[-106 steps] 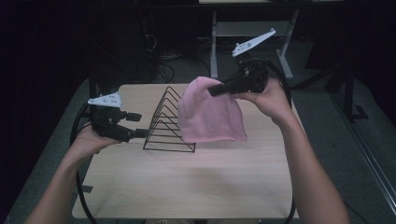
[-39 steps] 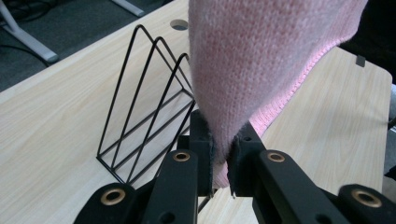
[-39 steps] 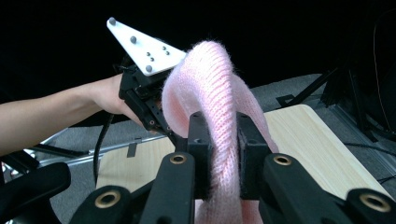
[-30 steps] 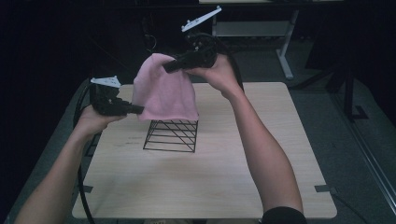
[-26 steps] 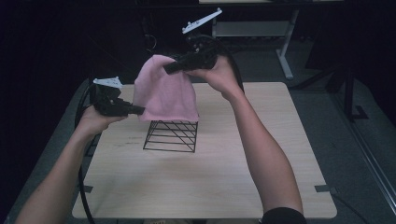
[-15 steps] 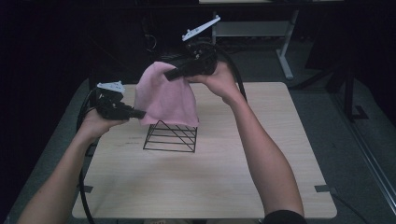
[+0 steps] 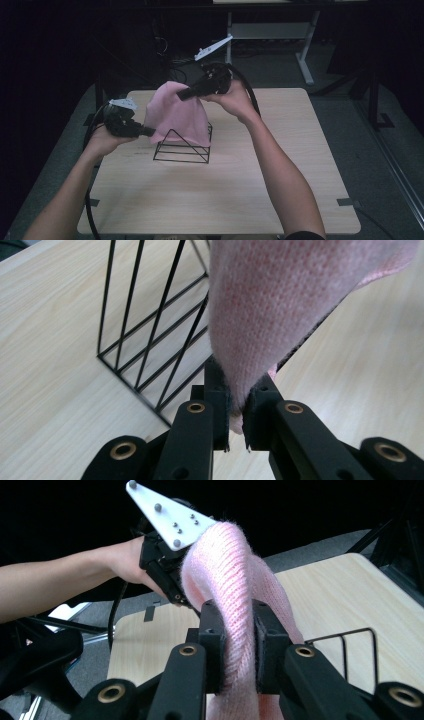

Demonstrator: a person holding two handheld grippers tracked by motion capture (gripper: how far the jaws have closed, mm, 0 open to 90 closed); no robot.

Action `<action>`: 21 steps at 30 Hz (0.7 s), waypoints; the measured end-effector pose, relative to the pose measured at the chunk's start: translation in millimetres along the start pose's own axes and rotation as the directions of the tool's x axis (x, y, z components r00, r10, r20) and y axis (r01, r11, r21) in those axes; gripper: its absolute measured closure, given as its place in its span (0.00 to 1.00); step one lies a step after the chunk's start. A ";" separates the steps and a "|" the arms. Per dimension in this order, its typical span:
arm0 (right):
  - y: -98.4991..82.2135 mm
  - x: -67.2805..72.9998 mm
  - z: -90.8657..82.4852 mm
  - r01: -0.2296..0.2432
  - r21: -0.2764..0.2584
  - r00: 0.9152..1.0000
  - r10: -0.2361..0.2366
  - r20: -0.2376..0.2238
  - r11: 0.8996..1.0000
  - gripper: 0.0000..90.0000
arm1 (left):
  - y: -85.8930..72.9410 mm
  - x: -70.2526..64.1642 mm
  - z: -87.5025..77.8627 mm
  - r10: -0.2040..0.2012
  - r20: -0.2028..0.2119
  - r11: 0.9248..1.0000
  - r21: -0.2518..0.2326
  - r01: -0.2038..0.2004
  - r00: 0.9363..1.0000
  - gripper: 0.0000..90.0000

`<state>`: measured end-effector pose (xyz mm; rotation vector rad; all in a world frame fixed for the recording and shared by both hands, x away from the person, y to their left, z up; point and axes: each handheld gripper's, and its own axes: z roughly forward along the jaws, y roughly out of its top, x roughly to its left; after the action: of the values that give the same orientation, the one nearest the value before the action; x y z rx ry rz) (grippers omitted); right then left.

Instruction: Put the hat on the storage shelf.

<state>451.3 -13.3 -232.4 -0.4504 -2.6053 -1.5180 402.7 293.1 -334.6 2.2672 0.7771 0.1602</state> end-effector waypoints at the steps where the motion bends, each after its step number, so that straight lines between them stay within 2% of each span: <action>1: -3.6 0.7 2.8 -0.010 0.005 1.000 0.010 -0.014 1.000 0.86 | -1.2 -0.5 0.9 -0.004 -0.004 1.000 0.005 0.004 1.000 0.92; 8: -19.6 0.3 14.6 -0.015 0.031 0.999 0.015 -0.028 0.999 0.86 | -14.2 0.9 13.3 -0.002 -0.024 0.998 0.058 0.003 1.000 0.92; 13: -31.3 -1.8 22.4 -0.023 0.045 0.999 0.024 -0.042 0.999 0.85 | -21.9 1.6 21.1 -0.010 -0.028 0.997 0.076 0.012 1.000 0.92; 14: -33.9 -1.8 24.2 -0.025 0.047 0.999 0.027 -0.041 0.999 0.85 | -23.3 2.3 21.8 0.000 -0.032 0.997 0.082 0.003 0.999 0.92; 16: -37.4 -1.8 26.9 -0.036 0.057 0.998 0.039 -0.045 0.998 0.85 | -26.8 3.2 24.2 -0.014 -0.025 0.997 0.078 0.016 1.000 0.92; 21: -41.7 -1.9 32.6 -0.042 0.068 0.997 0.046 -0.055 0.997 0.85 | -33.1 4.4 28.4 -0.019 -0.028 0.996 0.087 0.021 0.999 0.92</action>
<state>443.0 -4.7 -284.1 -0.4484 -2.5766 -1.4040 399.4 297.1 -378.1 2.3427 0.8358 0.1508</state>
